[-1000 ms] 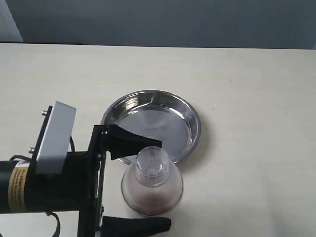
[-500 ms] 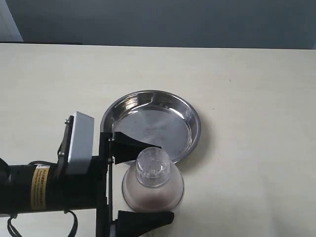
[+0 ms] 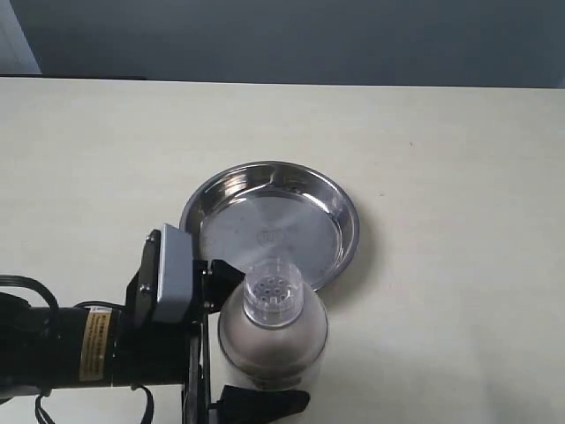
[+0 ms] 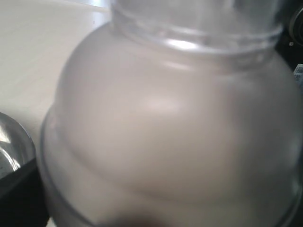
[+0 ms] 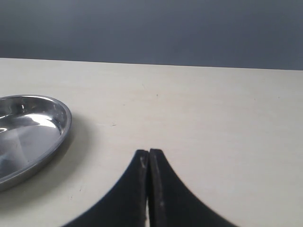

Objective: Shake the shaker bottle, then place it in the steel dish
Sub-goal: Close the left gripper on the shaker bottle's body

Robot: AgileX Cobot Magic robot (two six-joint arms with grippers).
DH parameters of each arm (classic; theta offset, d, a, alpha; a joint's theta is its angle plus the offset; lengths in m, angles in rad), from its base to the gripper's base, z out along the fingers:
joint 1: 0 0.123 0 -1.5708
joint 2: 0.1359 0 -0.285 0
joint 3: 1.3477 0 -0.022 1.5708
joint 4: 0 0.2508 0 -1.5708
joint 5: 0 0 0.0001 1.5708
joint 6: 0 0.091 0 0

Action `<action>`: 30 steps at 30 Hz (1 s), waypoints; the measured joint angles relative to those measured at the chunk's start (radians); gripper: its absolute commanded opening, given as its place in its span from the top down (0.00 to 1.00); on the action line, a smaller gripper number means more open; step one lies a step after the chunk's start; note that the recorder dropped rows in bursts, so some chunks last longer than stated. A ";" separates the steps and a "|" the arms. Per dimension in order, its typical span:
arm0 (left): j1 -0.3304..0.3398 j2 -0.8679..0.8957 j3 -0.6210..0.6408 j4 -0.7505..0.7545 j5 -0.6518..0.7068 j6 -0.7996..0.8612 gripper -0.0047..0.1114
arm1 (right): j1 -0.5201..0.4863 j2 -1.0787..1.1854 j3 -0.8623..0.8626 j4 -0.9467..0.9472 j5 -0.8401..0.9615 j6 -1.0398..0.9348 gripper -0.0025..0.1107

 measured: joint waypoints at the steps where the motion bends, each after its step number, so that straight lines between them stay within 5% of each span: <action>1: 0.000 0.004 0.000 -0.005 0.000 0.003 0.15 | 0.000 0.000 0.000 0.000 0.000 0.000 0.98; 30: -0.002 0.135 -0.073 -0.001 0.002 0.021 0.15 | 0.000 0.000 0.000 0.000 0.000 0.000 0.98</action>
